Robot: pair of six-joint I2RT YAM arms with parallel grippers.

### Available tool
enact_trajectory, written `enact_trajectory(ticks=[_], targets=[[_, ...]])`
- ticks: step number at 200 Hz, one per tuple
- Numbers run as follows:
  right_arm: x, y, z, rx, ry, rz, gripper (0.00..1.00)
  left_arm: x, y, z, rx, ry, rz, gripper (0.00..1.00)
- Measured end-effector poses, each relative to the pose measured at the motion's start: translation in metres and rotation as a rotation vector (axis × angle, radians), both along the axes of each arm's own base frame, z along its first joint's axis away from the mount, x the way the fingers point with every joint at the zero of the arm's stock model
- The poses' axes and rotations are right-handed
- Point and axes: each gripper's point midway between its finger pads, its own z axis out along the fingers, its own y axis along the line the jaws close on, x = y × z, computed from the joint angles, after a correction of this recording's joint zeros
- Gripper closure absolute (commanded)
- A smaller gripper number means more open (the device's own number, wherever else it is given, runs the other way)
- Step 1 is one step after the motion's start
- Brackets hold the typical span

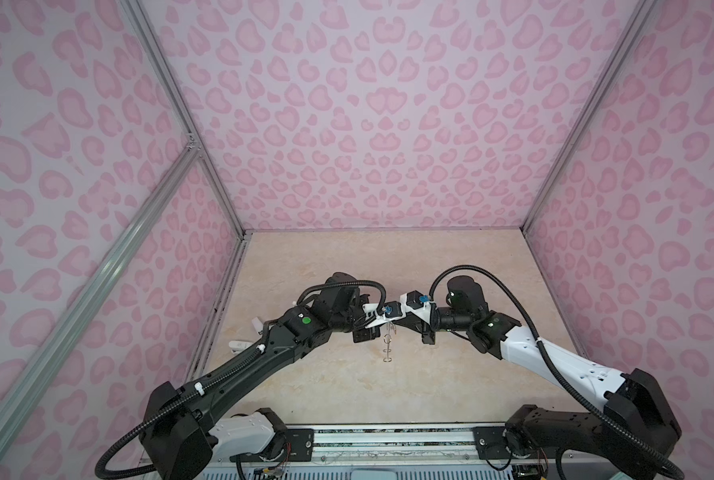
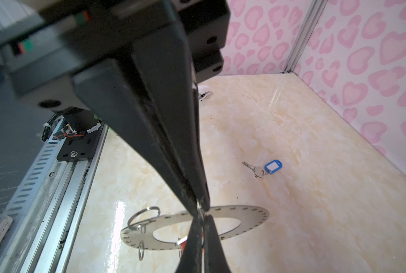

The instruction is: Put the keys on the keyring

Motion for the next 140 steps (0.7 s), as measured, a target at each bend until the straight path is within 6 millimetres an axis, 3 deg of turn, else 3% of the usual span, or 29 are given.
enact_trajectory(ticks=[16,40,75,140], targets=[[0.000,-0.001,0.000,0.002,0.001,-0.005,1.00,0.000,0.000,0.000,0.000,0.000,0.000,0.97],[0.002,-0.005,0.001,0.016,-0.003,-0.023,0.84,-0.001,0.000,0.002,-0.015,-0.011,-0.003,0.97],[0.007,-0.020,0.003,0.061,-0.007,-0.091,0.82,-0.002,0.007,0.008,-0.059,-0.023,0.028,0.97],[0.006,-0.021,0.017,0.130,-0.026,-0.103,0.80,0.000,0.004,0.020,-0.189,-0.017,0.060,0.97]])
